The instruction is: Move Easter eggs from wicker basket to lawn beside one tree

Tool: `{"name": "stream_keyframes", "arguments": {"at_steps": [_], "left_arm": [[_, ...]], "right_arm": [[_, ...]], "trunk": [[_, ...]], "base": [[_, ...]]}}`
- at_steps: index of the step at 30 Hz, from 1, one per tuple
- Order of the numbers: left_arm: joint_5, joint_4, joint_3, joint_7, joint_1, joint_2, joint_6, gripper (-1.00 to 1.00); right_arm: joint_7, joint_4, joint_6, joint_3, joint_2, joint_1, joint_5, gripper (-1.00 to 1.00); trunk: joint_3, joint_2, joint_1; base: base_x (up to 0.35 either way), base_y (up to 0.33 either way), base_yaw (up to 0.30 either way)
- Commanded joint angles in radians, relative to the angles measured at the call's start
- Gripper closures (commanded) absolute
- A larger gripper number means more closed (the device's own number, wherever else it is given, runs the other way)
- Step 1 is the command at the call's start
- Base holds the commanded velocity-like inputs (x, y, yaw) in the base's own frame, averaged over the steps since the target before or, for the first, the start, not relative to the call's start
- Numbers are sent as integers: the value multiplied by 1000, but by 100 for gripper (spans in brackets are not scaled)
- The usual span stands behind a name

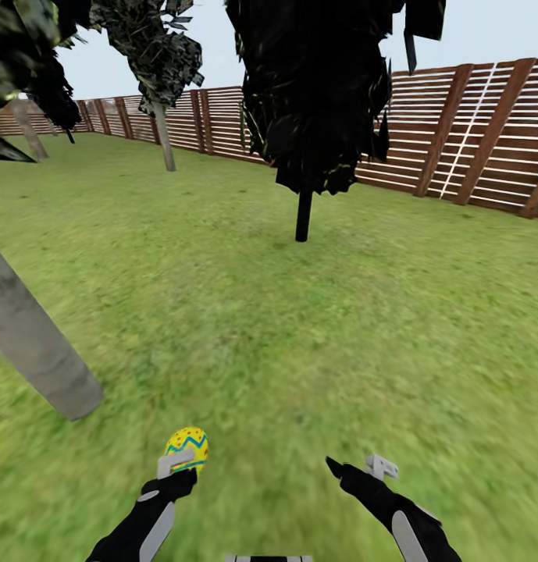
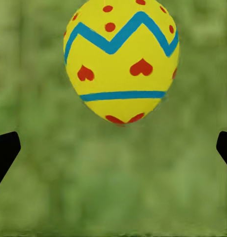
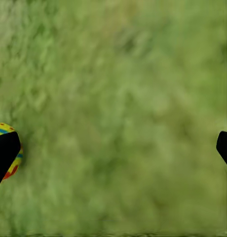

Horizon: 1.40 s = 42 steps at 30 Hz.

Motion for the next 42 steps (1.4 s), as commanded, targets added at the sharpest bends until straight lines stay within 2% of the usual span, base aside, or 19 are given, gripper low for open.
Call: {"name": "stream_keyframes", "arguments": {"at_steps": [1, 15, 25, 34, 42], "left_arm": [[9, -2, -7, 9, 0, 1, 4, -100], [9, -2, -7, 9, 0, 0, 3, -100], [10, 3, -6, 9, -1, 0, 5, -100], [15, 6, -4, 8, -2, 0, 78, -100], [15, 8, -3, 8, -2, 0, 92, -100]], "right_arm": [[3, -1, 8, -3, 1, 0, -7, -100], [6, -2, 7, 8, 1, 0, -6, -100], [1, -1, 8, 10, 3, 0, -6, -100], [-4, -1, 8, 12, 5, 0, -5, -100], [-5, 0, 8, 13, 8, 0, -5, -100]], "trunk": [[3, 0, -1], [58, 3, -8], [102, 6, -12], [142, 8, -16], [179, 9, -20]], "base": [[-314, 0, 0], [-64, 0, 20], [0, 0, 236], [-1, 0, 272], [-122, 0, 275]]}}
